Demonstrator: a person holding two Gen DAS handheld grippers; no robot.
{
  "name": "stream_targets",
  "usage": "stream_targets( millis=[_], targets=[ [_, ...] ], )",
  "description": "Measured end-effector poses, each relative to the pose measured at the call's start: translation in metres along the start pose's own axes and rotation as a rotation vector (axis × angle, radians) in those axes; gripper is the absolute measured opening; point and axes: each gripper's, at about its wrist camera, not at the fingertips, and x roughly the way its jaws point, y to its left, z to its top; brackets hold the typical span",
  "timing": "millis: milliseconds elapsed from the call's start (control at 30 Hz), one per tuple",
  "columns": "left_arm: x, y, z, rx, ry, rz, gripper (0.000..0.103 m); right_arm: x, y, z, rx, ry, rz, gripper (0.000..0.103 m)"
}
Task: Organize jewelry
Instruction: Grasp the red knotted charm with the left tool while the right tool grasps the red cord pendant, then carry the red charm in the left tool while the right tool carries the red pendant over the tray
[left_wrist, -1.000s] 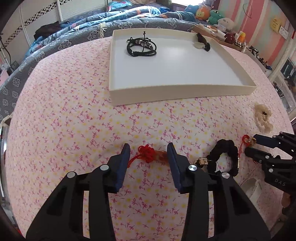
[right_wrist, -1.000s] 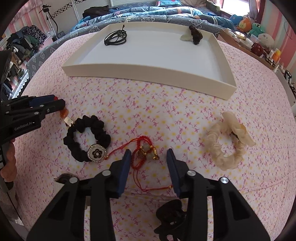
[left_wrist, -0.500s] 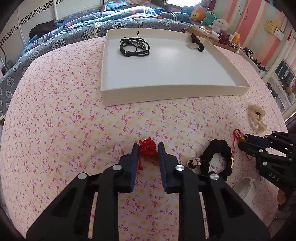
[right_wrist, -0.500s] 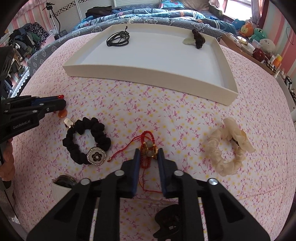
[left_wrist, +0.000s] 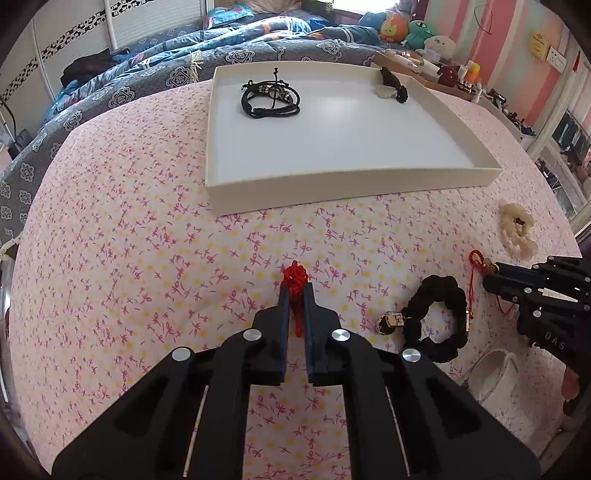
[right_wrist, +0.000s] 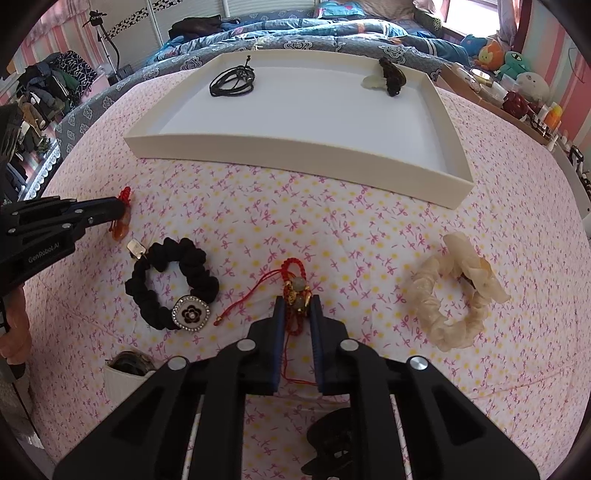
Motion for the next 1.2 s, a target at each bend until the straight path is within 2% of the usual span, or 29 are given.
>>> stream_targets(
  millis=[467, 800, 1033, 1200],
  targets=[
    [-0.018, -0.001, 0.000, -0.006, -0.037, 0.010, 0.004, -0.009, -0.004, 0.002, 0.015, -0.040, 0.003, 0.008],
    [-0.044, -0.005, 0.009, -0.012, -0.086, 0.020, 0.004, -0.041, -0.007, 0.010, 0.010, -0.122, -0.016, 0.008],
    [-0.059, -0.013, 0.035, 0.005, -0.122, 0.015, 0.004, -0.069, -0.016, 0.031, 0.004, -0.211, -0.046, 0.008],
    [-0.051, -0.012, 0.066, -0.001, -0.128, 0.014, 0.004, -0.083, -0.030, 0.064, 0.013, -0.277, -0.077, 0.008]
  ],
)
